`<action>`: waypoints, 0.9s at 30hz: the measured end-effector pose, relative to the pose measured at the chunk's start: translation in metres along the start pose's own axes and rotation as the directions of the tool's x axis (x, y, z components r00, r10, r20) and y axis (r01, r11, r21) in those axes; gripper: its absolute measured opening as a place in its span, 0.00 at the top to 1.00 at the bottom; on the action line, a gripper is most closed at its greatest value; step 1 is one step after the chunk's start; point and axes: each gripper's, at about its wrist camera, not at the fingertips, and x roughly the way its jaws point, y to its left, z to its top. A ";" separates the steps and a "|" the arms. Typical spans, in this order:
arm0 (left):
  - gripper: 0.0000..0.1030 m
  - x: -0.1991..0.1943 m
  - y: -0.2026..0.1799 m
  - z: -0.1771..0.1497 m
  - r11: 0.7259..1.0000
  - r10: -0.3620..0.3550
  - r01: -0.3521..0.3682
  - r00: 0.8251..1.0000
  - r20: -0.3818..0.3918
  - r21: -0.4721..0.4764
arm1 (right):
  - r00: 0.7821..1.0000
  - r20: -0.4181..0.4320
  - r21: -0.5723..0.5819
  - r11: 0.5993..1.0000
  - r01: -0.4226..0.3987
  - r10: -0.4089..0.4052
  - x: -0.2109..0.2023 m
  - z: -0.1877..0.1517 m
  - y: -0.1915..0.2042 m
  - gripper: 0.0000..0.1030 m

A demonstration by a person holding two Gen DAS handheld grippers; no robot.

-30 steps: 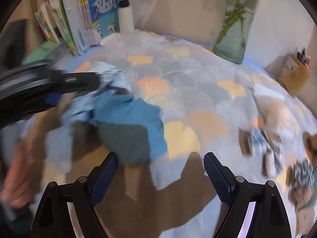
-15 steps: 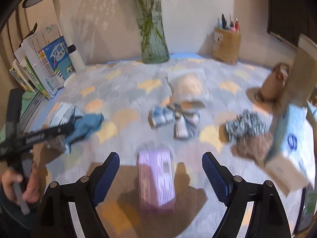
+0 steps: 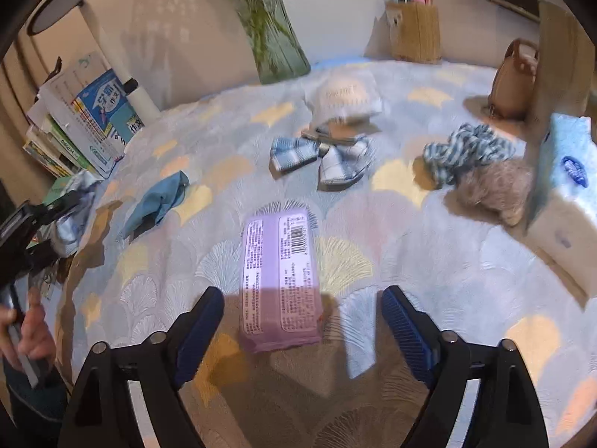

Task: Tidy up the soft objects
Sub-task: 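Carry the snack bag and purple pack with both grippers to the glass bowl, then open both grippers to drop the items into the glass bowl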

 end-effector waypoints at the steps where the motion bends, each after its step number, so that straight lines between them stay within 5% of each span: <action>1: 0.40 0.002 -0.006 -0.002 1.000 -0.012 0.012 1.000 -0.010 0.007 | 1.000 0.003 -0.016 1.000 0.010 -0.010 0.001 0.001 0.005 0.11; 3: 0.40 0.008 -0.023 -0.006 0.999 -0.033 0.034 0.999 -0.034 0.037 | 0.999 0.001 -0.063 0.997 0.048 -0.048 0.006 0.001 0.018 0.21; 4: 0.40 0.011 -0.032 -0.009 0.998 -0.041 0.044 0.998 -0.044 0.055 | 0.997 0.010 -0.089 0.993 0.074 -0.073 0.007 0.000 0.023 0.47; 6: 0.40 0.017 -0.057 -0.015 0.992 -0.041 0.047 0.997 -0.058 0.114 | 0.989 0.032 -0.177 0.973 0.147 -0.143 0.010 -0.003 0.035 0.62; 9: 0.40 0.020 -0.102 -0.024 0.970 -0.001 0.008 1.000 -0.027 0.241 | 0.998 0.002 -0.164 0.984 0.069 -0.069 0.000 -0.002 0.030 0.62; 12: 0.41 0.024 -0.142 -0.028 0.952 -0.066 0.076 0.997 -0.045 0.295 | 0.999 0.010 -0.061 0.997 -0.038 0.039 -0.023 0.008 0.007 0.62; 16: 0.41 0.034 -0.209 -0.034 0.906 -0.153 0.173 0.985 -0.083 0.386 | 0.991 0.126 0.056 0.997 -0.044 0.036 -0.074 0.027 -0.042 0.62; 21: 0.41 0.063 -0.314 -0.057 0.807 -0.219 0.296 0.954 -0.206 0.511 | 0.962 0.253 0.190 0.980 0.059 -0.107 -0.137 0.037 -0.114 0.62; 27: 0.41 0.098 -0.425 -0.090 0.690 -0.298 0.453 0.889 -0.349 0.565 | 0.904 0.316 0.355 0.919 0.170 -0.289 -0.192 0.038 -0.215 0.62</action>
